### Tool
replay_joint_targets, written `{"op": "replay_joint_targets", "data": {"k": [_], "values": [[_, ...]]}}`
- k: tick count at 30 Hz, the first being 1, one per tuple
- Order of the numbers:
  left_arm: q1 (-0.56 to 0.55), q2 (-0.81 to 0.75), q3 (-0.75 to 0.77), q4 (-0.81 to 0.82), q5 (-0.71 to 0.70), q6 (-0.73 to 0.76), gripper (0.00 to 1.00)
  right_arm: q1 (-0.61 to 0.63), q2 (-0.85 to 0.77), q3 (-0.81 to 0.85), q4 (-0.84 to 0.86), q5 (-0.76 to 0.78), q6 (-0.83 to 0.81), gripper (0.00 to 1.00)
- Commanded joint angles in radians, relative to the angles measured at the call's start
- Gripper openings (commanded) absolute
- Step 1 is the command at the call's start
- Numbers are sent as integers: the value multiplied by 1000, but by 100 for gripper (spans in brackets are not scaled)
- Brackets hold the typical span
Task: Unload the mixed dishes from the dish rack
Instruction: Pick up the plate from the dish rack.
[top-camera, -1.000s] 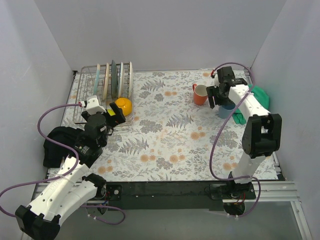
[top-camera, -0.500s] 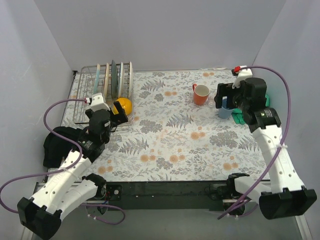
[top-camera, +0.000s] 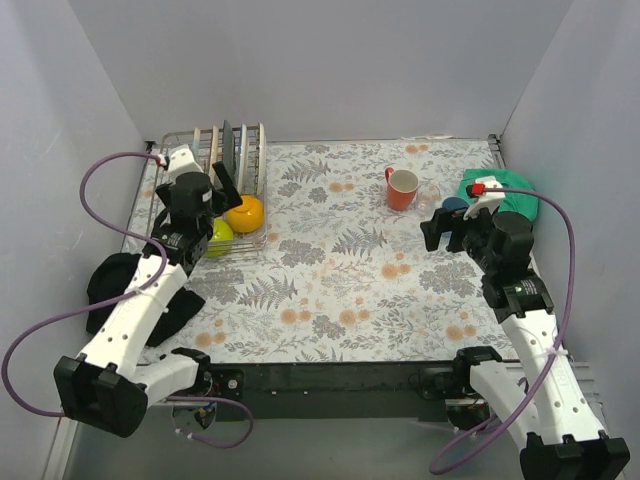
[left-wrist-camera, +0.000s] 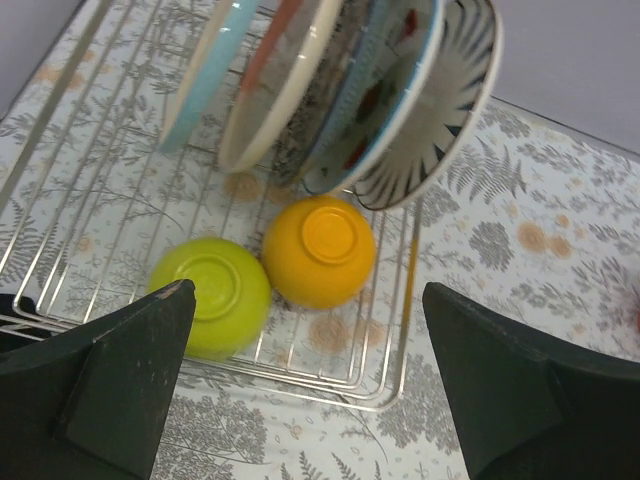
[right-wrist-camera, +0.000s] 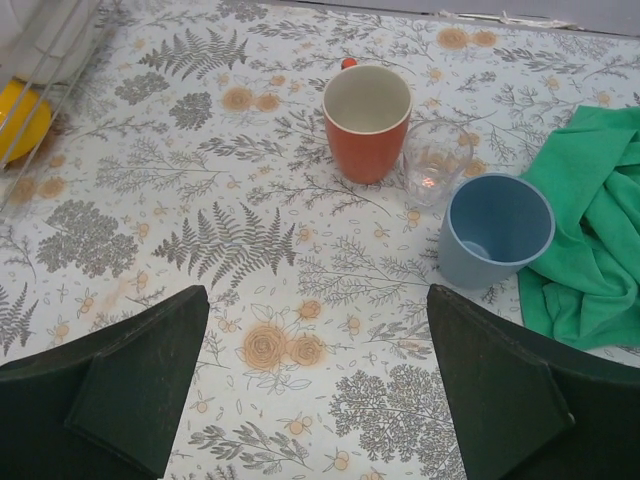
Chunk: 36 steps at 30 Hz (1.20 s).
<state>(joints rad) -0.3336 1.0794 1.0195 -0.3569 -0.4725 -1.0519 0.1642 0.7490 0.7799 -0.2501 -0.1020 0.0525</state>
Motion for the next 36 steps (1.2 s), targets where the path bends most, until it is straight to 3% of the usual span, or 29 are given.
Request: {"op": "replay_joint_targets", "data": {"k": [1,12,18,26,31,36], "values": [[129,46,65,5,55,-7,98,6,-66,-42,144,-54,1,98],[283,232,180,133,107,116,98,52,-99,-105,172,-68,-31,98],[283,243,185,157,215,174,98,67,-83,-103,172,-93,-43,97],[284,310,211,200,184,289,98,72,-66,-102,172,-105,-49,96],[320,416,263,200,204,404,96,87,-63,-108,173,-107,-80,96],[399,464,306,200,299,389,84,104,-40,-108,173,-117,-88,96]]}}
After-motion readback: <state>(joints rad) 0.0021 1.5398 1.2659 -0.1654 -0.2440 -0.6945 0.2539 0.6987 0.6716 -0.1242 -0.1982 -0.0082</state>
